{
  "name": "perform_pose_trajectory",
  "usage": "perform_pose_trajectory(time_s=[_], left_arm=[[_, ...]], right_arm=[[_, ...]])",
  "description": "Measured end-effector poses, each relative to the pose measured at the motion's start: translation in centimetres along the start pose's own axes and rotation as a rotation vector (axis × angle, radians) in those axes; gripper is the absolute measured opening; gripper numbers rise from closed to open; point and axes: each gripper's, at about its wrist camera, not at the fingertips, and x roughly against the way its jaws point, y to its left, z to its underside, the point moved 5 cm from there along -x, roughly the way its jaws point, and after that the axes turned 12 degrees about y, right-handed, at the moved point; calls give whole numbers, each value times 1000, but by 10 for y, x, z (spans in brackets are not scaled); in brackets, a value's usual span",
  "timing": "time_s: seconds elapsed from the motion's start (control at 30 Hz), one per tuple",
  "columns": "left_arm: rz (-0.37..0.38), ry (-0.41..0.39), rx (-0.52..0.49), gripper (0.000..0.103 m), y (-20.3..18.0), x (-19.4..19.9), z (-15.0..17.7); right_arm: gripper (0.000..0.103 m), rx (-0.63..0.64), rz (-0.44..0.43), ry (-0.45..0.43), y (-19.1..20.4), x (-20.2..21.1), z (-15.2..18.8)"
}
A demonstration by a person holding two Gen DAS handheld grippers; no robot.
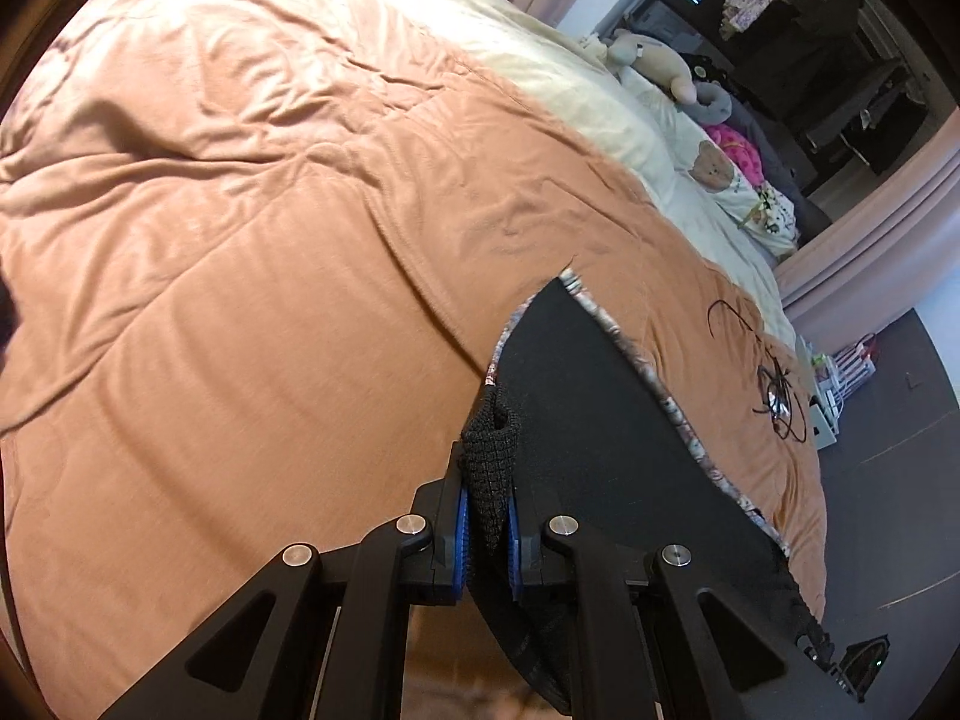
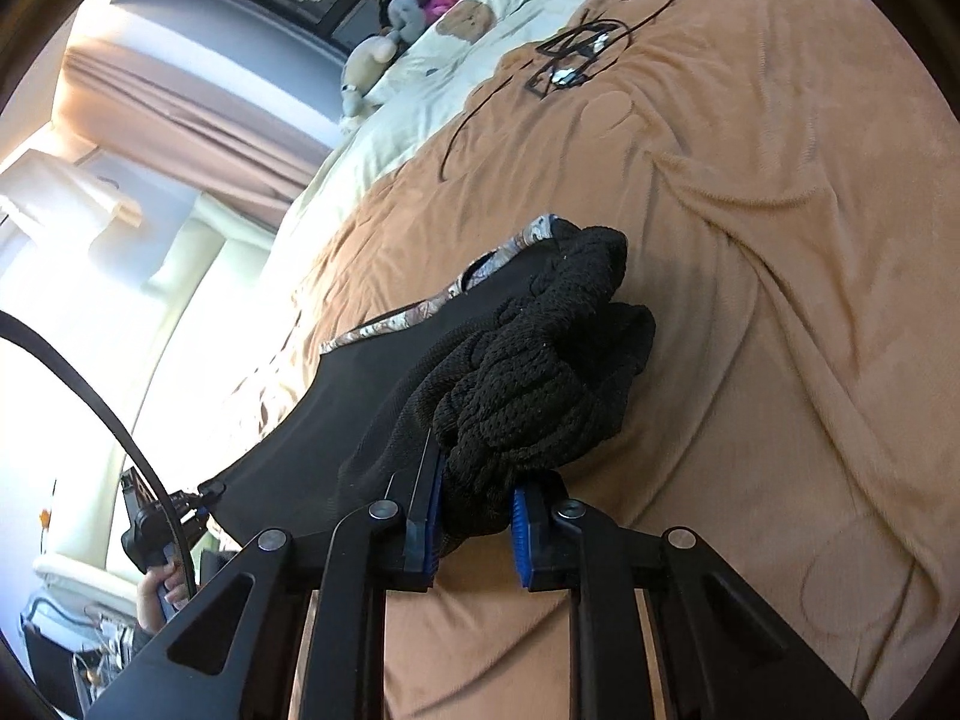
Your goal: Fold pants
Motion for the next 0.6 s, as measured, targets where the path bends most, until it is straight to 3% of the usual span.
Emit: perform_pose_trajectory(time_s=[0.6], left_arm=[[36, -38, 82, 10, 62, 93, 117]], right_arm=[[15, 134, -2, 109, 22, 35, 47]])
